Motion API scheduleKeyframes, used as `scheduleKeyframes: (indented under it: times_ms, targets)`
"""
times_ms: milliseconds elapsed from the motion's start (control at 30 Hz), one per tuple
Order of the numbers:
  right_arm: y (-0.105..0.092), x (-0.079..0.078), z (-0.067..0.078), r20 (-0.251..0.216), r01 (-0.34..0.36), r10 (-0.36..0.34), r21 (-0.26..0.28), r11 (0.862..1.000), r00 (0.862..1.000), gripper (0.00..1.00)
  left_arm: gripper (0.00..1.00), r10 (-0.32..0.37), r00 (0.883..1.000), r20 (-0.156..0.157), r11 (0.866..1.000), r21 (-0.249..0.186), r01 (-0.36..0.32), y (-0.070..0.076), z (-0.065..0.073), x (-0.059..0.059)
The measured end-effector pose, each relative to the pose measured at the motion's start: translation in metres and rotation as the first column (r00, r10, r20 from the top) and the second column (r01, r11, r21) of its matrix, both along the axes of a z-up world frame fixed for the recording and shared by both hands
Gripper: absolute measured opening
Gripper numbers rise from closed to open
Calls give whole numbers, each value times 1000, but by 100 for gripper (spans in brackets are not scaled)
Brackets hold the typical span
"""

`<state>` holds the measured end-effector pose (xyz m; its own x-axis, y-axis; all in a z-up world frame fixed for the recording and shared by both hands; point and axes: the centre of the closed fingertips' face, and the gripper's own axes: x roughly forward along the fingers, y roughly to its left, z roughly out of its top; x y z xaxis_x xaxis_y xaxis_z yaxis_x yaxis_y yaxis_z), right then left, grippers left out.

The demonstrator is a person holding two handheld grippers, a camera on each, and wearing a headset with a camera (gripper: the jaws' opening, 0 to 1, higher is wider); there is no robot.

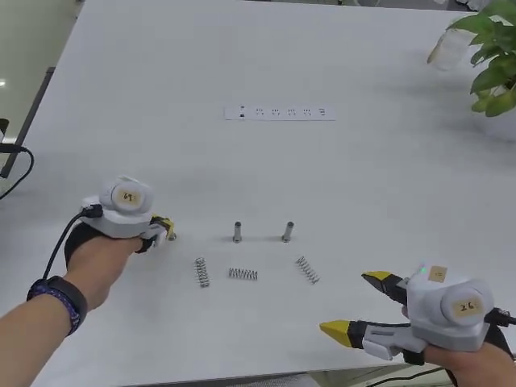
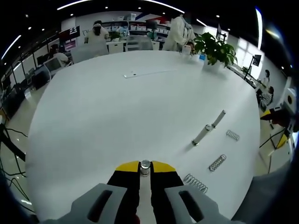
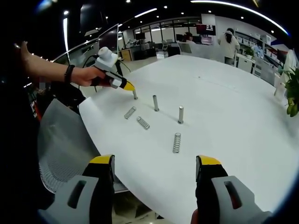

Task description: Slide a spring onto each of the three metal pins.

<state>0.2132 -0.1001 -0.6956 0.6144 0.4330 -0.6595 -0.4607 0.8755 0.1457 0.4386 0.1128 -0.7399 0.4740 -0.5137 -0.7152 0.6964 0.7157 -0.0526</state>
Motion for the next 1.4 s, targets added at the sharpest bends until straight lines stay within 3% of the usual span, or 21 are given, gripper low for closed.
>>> scheduleKeyframes:
  times_ms: [733, 1400]
  targets:
    - [1, 1, 0, 0, -3, 3, 1, 1000, 1000, 69, 0, -27, 1000, 13, 1000, 9, 26, -2, 0, -7]
    - [0, 2, 0, 0, -8, 8, -2, 1000, 1000, 69, 0, -47, 998, 45, 999, 29, 46, -1, -4, -10]
